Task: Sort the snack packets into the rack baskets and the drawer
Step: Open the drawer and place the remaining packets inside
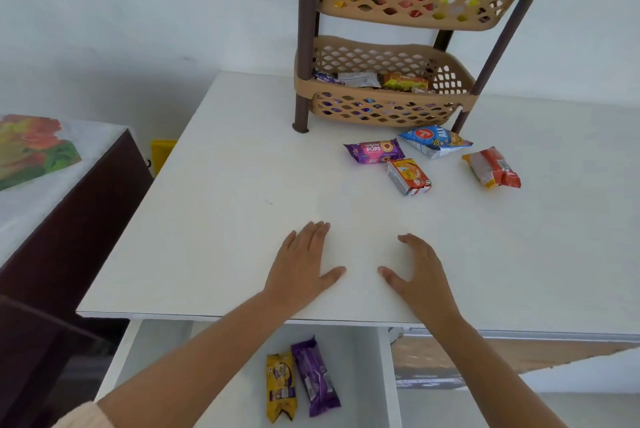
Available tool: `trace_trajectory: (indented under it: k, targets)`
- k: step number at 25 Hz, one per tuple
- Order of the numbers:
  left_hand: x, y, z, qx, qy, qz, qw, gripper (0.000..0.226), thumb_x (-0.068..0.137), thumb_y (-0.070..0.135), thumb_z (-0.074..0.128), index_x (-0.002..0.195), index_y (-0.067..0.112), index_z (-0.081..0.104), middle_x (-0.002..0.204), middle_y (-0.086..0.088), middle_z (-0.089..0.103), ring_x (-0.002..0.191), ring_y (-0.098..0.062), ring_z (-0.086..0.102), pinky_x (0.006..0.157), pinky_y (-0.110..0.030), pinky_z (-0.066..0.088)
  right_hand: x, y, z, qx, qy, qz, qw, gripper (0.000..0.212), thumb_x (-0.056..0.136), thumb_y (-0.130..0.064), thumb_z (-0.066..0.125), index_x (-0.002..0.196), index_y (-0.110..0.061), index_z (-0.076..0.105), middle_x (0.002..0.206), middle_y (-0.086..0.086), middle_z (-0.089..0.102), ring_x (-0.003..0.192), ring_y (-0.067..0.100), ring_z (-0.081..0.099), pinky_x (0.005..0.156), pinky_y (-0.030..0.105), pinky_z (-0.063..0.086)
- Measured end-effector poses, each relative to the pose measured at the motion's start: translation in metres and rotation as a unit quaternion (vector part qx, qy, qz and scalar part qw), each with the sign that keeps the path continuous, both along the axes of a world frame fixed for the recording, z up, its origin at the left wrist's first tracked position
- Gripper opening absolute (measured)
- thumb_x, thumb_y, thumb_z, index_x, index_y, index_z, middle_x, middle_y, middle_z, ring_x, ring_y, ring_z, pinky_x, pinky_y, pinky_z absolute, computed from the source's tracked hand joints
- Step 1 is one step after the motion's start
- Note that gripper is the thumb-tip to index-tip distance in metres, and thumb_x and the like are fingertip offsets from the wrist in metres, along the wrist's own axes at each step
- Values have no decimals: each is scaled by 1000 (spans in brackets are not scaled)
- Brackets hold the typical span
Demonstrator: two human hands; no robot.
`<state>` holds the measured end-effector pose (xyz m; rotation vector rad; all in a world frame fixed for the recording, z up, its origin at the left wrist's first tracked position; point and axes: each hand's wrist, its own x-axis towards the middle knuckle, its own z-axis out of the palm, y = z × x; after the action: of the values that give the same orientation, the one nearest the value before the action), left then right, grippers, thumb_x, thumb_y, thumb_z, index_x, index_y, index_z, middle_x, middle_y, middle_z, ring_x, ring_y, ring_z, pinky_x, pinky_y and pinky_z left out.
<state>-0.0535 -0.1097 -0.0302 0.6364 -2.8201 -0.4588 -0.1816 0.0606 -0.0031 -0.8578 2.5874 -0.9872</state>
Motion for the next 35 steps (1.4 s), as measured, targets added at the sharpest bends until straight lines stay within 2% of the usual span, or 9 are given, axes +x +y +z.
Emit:
trace_trajectory:
  k: [5, 11, 16, 20, 23, 25, 28, 31, 35]
  targets:
    - [-67, -26, -7, 6, -13, 58, 998, 93, 81, 68, 39, 146, 14, 2, 155, -5, 17, 143, -17, 10, 115, -42, 4, -47, -32, -11, 12, 29, -71, 997, 108, 61, -60, 72, 144, -29, 10, 154, 1, 20, 141, 22, 20, 110, 43, 27]
    - [-125, -70, -7, 5, -5, 74, 997, 100, 77, 72, 40, 146, 17, -7, 157, -5, 6, 143, -19, 10, 115, -46, 10, -106, -70, -12, -4, 29, -125, 992, 120, 57, -64, 74, 145, -34, -2, 156, 1, 17, 142, 24, 19, 111, 48, 30]
    - [-160, -96, 0, -29, -21, 24, 999, 97, 80, 70, 39, 146, 17, -8, 158, 0, 2, 144, -17, 7, 115, -46, 8, -135, -86, -13, 27, 31, -100, 994, 114, 61, -71, 65, 145, -32, -2, 152, 3, 24, 139, 26, 25, 109, 47, 33]
    - [-181, -102, 2, -106, 8, -24, 994, 90, 83, 67, 35, 146, 16, -4, 157, -2, 6, 144, -17, 9, 115, -47, 1, -132, -87, -15, 4, 69, -85, 994, 91, 69, -72, 55, 142, -32, 18, 142, 2, 41, 129, 23, 38, 107, 49, 35]
    - [-195, -107, 5, -100, 15, -37, 994, 82, 86, 62, 36, 146, 15, 8, 156, -4, 14, 143, -20, 14, 115, -48, 4, -132, -86, -14, -3, 77, -77, 994, 84, 70, -73, 52, 139, -33, 25, 139, 0, 45, 126, 21, 40, 106, 51, 35]
    - [-201, -109, 6, -72, 17, -34, 997, 74, 87, 58, 40, 143, 14, 21, 152, -7, 28, 139, -22, 27, 115, -49, 9, -131, -85, -15, -7, 90, -68, 994, 81, 71, -73, 50, 139, -34, 26, 138, -2, 45, 126, 19, 41, 109, 50, 32]
    - [-202, -109, 7, -61, 35, -11, 997, 54, 90, 50, 44, 130, 14, 39, 135, -9, 52, 123, -24, 49, 113, -51, 15, -130, -85, -16, -6, 122, -49, 991, 67, 77, -65, 51, 133, -30, 36, 138, -2, 45, 127, 18, 41, 114, 48, 22]
    - [-198, -108, 4, -75, 72, 7, 995, 35, 90, 39, 47, 113, 12, 46, 119, -9, 61, 109, -23, 56, 111, -50, 19, -130, -85, -17, -23, 130, -56, 990, 48, 82, -48, 56, 122, -25, 44, 129, 2, 51, 117, 20, 48, 109, 50, 29]
    - [-193, -104, 4, -56, 88, 19, 994, 48, 81, 38, 60, 119, 12, 46, 120, -9, 57, 110, -23, 53, 108, -47, 25, -130, -86, -18, -31, 109, -76, 991, 55, 79, -40, 59, 127, -22, 38, 126, 3, 52, 112, 21, 48, 102, 49, 39]
